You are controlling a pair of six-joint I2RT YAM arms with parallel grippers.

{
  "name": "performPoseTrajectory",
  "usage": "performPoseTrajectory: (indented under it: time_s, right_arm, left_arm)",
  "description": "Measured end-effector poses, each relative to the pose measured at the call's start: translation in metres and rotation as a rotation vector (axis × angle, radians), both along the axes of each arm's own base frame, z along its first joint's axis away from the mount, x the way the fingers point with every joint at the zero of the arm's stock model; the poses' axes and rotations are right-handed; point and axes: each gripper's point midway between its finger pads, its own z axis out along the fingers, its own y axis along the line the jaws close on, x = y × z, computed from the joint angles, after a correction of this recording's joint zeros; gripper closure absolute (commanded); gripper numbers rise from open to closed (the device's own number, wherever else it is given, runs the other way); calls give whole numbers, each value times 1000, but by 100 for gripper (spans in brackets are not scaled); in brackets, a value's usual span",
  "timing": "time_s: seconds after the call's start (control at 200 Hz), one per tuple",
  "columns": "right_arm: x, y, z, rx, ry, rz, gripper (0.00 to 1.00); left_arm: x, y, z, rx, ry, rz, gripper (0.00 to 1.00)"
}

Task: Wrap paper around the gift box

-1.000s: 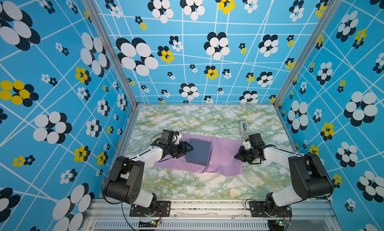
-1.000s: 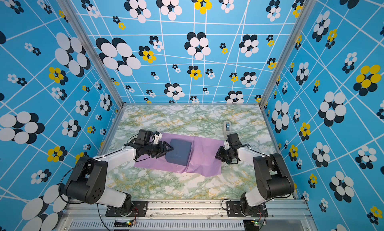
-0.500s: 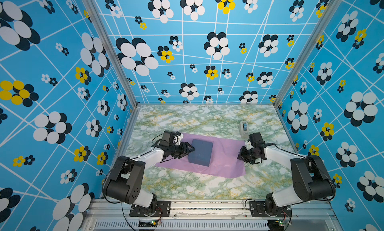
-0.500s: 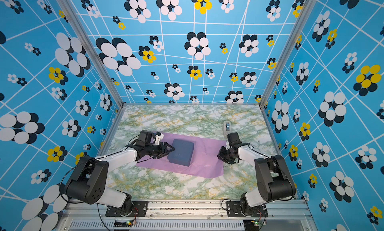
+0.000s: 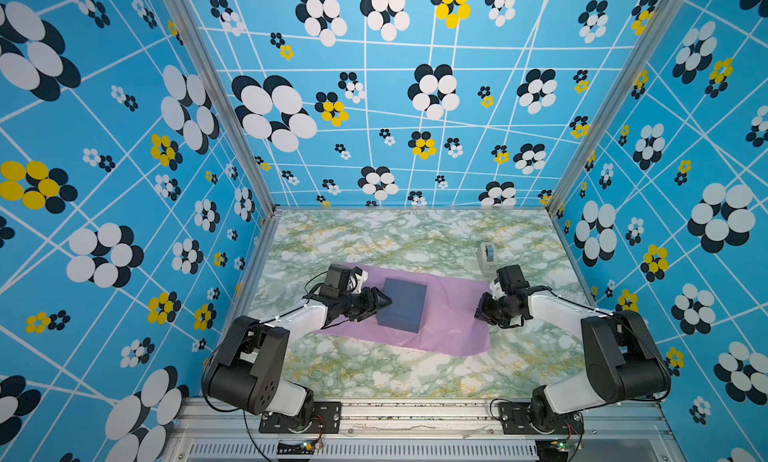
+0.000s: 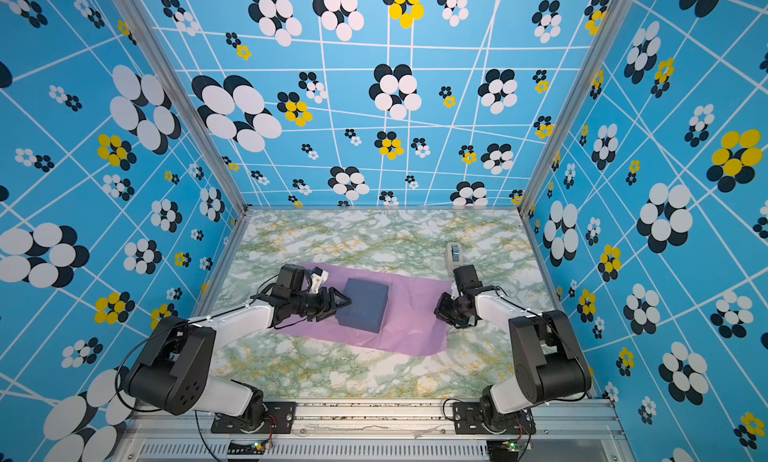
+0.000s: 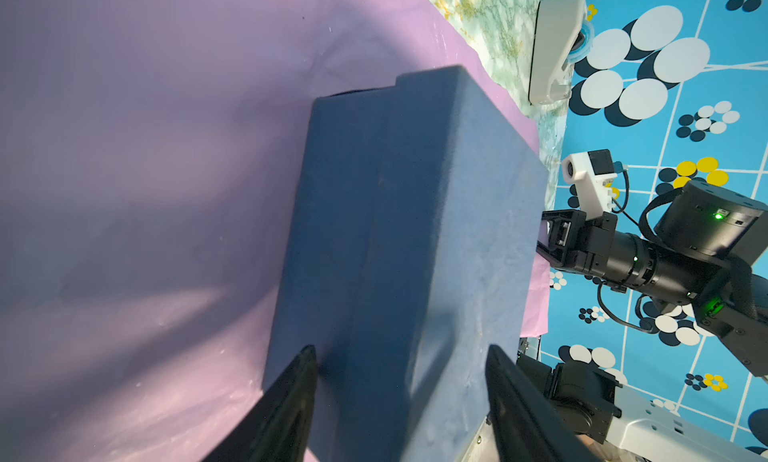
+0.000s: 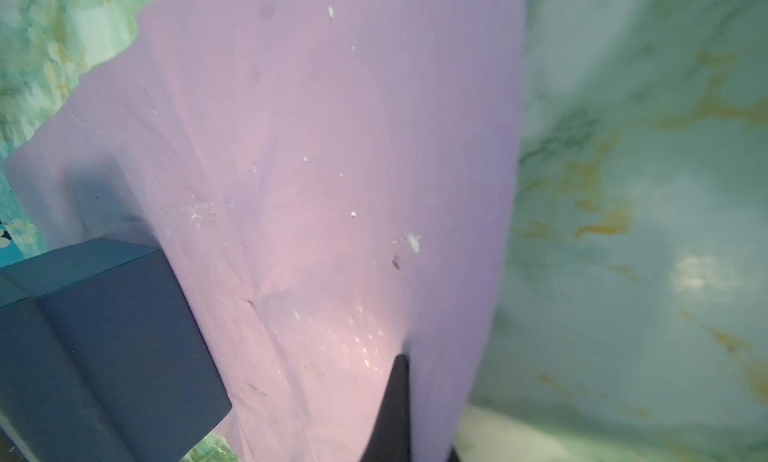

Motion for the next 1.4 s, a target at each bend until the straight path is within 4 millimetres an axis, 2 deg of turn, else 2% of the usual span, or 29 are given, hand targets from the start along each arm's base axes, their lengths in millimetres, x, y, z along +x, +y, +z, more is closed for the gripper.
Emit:
performPoseTrajectory:
  time_s: [0.605, 0.725, 0.825, 1.045, 1.2, 1.4]
  right_arm:
    - [0, 2, 1, -3, -2, 8, 100]
    - [2, 3, 7, -5, -15, 12, 100]
    - [10, 5, 24, 2, -57, 19, 100]
    - [42, 19, 87, 73, -215, 37, 100]
    - [56, 31, 120, 119, -274, 63, 100]
    - [68, 63, 156, 175, -320, 125, 100]
  left_arm:
    - [-2, -4, 3, -14, -2, 1, 34]
    - [-1, -4, 4, -17, -4, 3, 33]
    - [-2, -4, 3, -13, -3, 6, 31]
    - [3, 5, 14, 30, -49, 30, 30]
    - [12, 11, 20, 46, -79, 54, 30]
    - [14, 10, 21, 44, -93, 51, 30]
